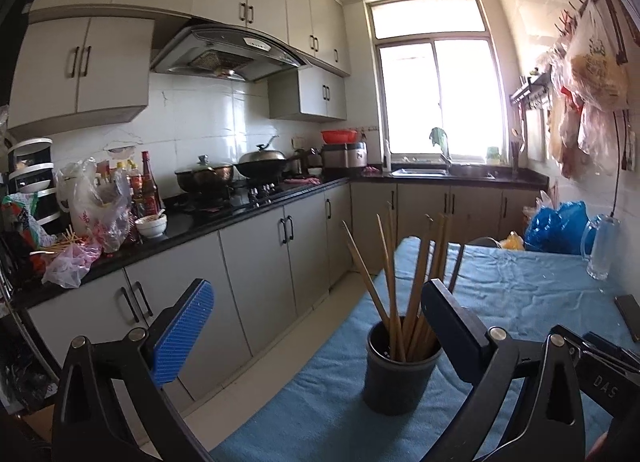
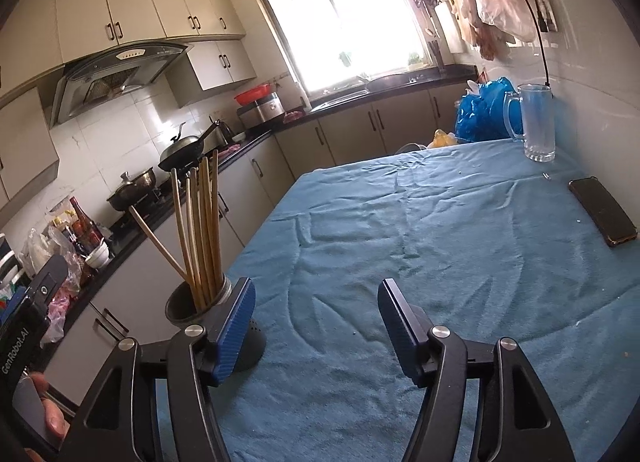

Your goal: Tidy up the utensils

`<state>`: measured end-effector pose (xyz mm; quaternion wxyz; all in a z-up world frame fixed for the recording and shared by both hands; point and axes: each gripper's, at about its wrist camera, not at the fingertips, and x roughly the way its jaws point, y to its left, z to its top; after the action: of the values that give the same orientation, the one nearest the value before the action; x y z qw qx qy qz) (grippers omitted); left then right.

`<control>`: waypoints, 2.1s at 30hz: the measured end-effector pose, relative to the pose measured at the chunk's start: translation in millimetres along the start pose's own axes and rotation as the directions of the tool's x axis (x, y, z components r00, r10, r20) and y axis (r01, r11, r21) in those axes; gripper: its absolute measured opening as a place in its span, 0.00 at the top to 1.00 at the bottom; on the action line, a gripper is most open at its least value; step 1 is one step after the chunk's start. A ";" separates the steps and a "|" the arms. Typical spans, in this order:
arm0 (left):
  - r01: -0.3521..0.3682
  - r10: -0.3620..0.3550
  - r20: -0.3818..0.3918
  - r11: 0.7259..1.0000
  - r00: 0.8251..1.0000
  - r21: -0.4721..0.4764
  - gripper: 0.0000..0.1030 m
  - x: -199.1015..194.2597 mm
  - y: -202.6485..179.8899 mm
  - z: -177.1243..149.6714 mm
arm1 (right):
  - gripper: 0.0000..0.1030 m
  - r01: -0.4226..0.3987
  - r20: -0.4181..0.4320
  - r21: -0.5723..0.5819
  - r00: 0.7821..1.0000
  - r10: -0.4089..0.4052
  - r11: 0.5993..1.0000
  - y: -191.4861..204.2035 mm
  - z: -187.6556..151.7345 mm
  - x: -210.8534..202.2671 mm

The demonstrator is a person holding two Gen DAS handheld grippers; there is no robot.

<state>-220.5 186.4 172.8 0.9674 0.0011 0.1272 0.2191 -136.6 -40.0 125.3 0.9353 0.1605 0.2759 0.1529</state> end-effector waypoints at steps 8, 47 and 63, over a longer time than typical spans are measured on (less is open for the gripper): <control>0.039 -0.038 -0.028 0.999 0.999 0.029 0.00 -0.4 -9.1 -10.5 | 0.32 0.026 0.003 -0.029 1.000 -0.026 0.999 2.6 -5.4 -1.6; 0.137 -0.131 -0.258 0.991 0.957 0.002 0.00 37.9 -8.9 -36.9 | 0.25 0.137 0.068 -0.172 0.990 -0.127 0.975 24.8 -17.5 -1.6; 0.148 -0.143 -0.281 0.989 0.949 -0.006 0.00 42.7 -9.2 -40.3 | 0.24 0.141 0.063 -0.184 0.989 -0.132 0.973 25.7 -19.9 1.7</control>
<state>-189.3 194.0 122.8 0.9530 -0.0321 0.2645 0.1443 -151.6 -11.9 118.5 0.9612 0.0559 0.2470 0.1095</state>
